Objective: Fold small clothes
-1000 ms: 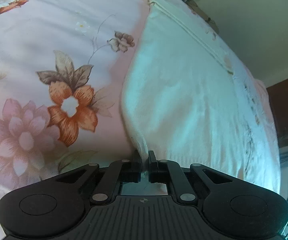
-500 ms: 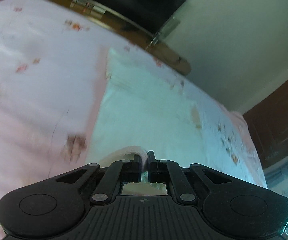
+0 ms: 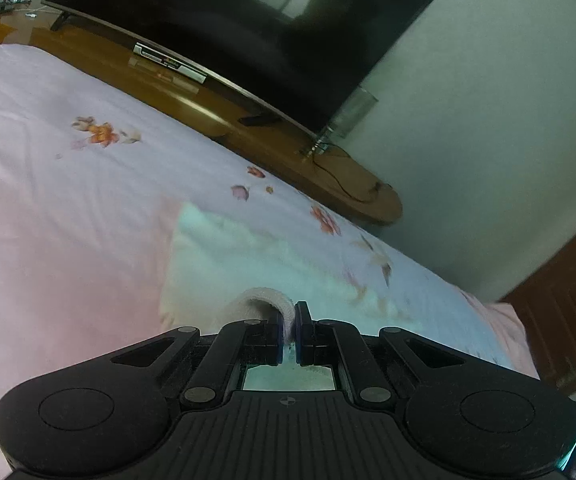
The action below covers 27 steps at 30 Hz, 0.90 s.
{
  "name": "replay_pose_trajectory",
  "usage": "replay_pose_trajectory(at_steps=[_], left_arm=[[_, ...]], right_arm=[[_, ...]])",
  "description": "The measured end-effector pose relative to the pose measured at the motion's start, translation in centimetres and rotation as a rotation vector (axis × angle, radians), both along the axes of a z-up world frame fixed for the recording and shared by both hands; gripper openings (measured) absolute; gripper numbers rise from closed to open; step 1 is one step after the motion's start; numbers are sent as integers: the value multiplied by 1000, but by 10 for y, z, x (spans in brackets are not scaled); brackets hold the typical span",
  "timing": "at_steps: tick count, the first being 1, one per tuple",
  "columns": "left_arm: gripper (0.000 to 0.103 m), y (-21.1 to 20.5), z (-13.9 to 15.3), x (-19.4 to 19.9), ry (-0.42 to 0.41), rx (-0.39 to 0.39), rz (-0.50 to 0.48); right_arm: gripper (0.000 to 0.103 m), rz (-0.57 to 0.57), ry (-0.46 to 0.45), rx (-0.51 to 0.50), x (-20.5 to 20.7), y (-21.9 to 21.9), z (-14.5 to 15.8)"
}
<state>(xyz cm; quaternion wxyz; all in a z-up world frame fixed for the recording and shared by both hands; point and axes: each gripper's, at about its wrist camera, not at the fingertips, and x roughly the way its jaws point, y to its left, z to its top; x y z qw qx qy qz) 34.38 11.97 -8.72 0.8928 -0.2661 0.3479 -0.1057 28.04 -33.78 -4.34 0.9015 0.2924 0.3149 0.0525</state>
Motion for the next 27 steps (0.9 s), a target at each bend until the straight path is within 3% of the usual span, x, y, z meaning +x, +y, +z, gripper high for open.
replay_pose_trajectory(at_steps=[8, 12, 15, 18, 21, 24, 26, 27], left_arm=[[5, -24, -34, 96, 7, 32, 68], [5, -30, -53, 125, 47, 61, 99], [6, -32, -65, 142, 110, 85, 111], [6, -28, -60, 151, 113, 65, 135], [6, -28, -43, 155, 54, 99, 146], [6, -20, -35, 154, 59, 92, 151], [6, -17, -34, 145, 61, 107, 127], [6, -18, -35, 139, 65, 128, 101]], right_arm=[[7, 0, 34, -55, 108, -11, -42], [6, -23, 45, -73, 138, -16, -59], [8, 4, 106, -79, 163, -15, -75], [28, -3, 143, -116, 175, -11, -86], [29, -28, 112, -148, 174, -11, -80], [31, -33, 105, -197, 173, -8, -73], [37, -24, 89, -217, 165, -7, -65], [44, -19, 76, -240, 161, -7, -62]])
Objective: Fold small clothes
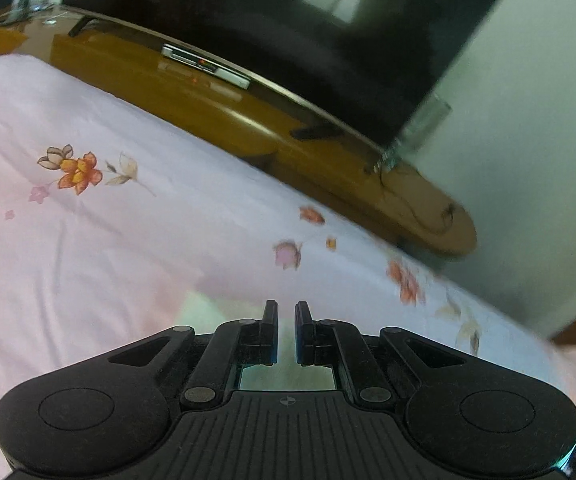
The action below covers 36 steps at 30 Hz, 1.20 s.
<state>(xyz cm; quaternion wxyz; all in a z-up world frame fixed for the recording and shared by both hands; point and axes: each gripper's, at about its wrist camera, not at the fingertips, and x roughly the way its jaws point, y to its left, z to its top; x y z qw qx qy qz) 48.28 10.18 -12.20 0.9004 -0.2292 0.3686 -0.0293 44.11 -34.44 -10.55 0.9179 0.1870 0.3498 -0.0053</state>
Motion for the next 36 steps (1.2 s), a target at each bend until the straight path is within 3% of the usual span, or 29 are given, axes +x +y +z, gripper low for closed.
replay_pose_trajectory(at_steps=[1, 4, 9, 11, 13, 16, 19, 24, 27, 31, 34, 36], left_arm=[[6, -2, -2, -5, 4, 21, -28], [6, -9, -14, -12, 28, 116, -80], [6, -10, -35, 0, 80, 94, -88], [6, -12, -40, 1, 78, 95, -96], [5, -10, -43, 3, 83, 82, -63], [1, -10, -45, 6, 62, 100, -8], [1, -16, -49, 14, 52, 139, 0], [1, -21, -37, 5, 15, 171, 5], [1, -26, -18, -17, -37, 199, -58], [1, -38, -7, -51, -23, 156, -165], [1, -57, -17, -70, 25, 149, -256], [1, -67, -29, -77, 45, 186, -274]], right_arm=[[50, 9, -10, -40, -7, 2, 4], [53, 54, 9, -139, -7, 8, 2], [53, 88, 55, -151, 10, 15, -11], [48, 103, 81, -169, 18, 19, -19], [16, 126, 91, -148, 22, 21, -24], [5, 142, 81, -190, 20, 28, -25], [5, 99, 57, -250, 25, 27, -23], [7, 82, 82, -258, 34, 24, -30], [28, 56, 45, -201, 19, 20, -14], [28, 146, 27, -136, -17, 38, 5], [28, 241, 53, -114, -41, 67, 3], [29, 281, 63, -108, -53, 84, -2]])
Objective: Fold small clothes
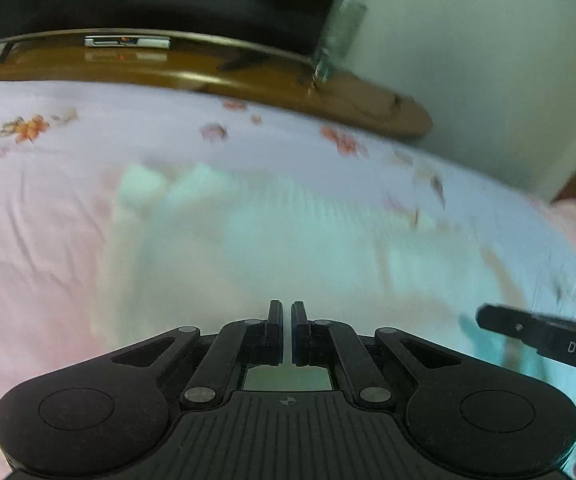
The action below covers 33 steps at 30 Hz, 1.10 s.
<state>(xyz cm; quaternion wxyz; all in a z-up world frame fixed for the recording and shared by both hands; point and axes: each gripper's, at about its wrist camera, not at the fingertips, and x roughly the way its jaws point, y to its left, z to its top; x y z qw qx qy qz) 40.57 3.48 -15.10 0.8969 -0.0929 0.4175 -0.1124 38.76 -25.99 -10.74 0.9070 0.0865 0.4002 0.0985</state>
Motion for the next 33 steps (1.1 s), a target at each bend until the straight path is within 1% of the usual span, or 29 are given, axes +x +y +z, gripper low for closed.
replay_pose_trajectory(at_steps=[1, 2, 3, 4, 5, 6, 7, 9, 10, 12, 15, 20, 24, 27, 28, 30, 32, 33], left_arm=[[1, -1, -7, 0, 7, 14, 11], [1, 2, -12, 0, 2, 2, 24], [1, 5, -13, 1, -1, -21, 35], [1, 10, -14, 3, 20, -58, 56], [1, 14, -12, 4, 48, -89, 80], [1, 16, -11, 4, 67, -100, 93], [1, 17, -8, 1, 77, -97, 102], [1, 15, -3, -10, 81, -60, 93], [1, 13, -2, -17, 75, -41, 84], [1, 12, -3, -31, 77, -6, 70], [1, 14, -7, -50, 86, 2, 79], [1, 13, -5, -79, 85, 49, 64], [1, 16, -6, -91, 83, 60, 54], [1, 18, -5, -97, 88, 60, 53], [1, 19, -4, -99, 89, 61, 51], [1, 19, -4, -103, 88, 69, 43], [1, 20, -4, -106, 89, 73, 37], [1, 21, -3, -108, 92, 73, 33]], right_arm=[[30, 11, 3, -11, -4, 7, -4], [31, 17, 5, -39, -6, 14, -9], [31, 15, 10, -73, -6, 20, -16], [31, 8, 30, -112, -4, 22, -26], [30, 5, 16, -123, -3, 23, -32], [28, -8, 9, -120, -3, 22, -32], [28, -27, 26, -107, -1, 22, -29], [30, -45, 35, -82, -5, 23, -19], [33, -37, 23, -75, -11, 25, -14], [34, -14, 8, -66, -25, 31, -8], [34, 11, 3, -65, -43, 43, -4], [33, 54, 12, -134, -74, 62, -13], [34, 52, 53, -204, -88, 64, -29], [34, 10, 53, -169, -93, 60, -22], [35, -1, 37, -152, -96, 59, -16], [39, 0, 11, -171, -99, 60, -12], [41, 7, 48, -217, -98, 61, -21], [41, 2, 78, -218, -98, 59, -26]])
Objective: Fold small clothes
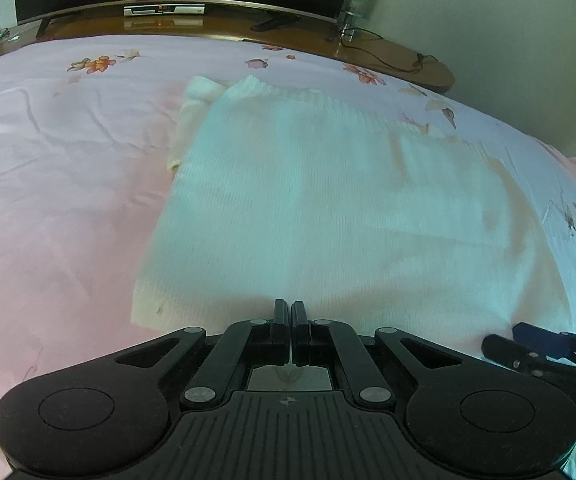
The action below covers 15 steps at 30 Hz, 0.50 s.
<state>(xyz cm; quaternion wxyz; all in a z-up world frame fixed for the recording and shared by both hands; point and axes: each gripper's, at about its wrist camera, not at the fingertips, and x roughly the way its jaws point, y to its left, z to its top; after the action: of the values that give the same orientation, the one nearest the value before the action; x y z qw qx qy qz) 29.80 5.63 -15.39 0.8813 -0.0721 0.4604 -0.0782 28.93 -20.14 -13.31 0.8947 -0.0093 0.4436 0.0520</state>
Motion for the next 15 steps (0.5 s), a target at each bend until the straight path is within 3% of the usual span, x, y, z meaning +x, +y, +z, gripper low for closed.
replay_pose_trajectory(at_steps=[8, 13, 15], left_arm=[[1, 21, 16, -13, 16, -9, 6], [1, 40, 39, -11, 2, -48, 30], [1, 44, 56, -2, -3, -57, 29]], right_arm=[[43, -12, -61, 80, -12, -14, 38], [44, 41, -104, 60, -6, -17, 76], [45, 79, -148, 8, 5, -16, 102]])
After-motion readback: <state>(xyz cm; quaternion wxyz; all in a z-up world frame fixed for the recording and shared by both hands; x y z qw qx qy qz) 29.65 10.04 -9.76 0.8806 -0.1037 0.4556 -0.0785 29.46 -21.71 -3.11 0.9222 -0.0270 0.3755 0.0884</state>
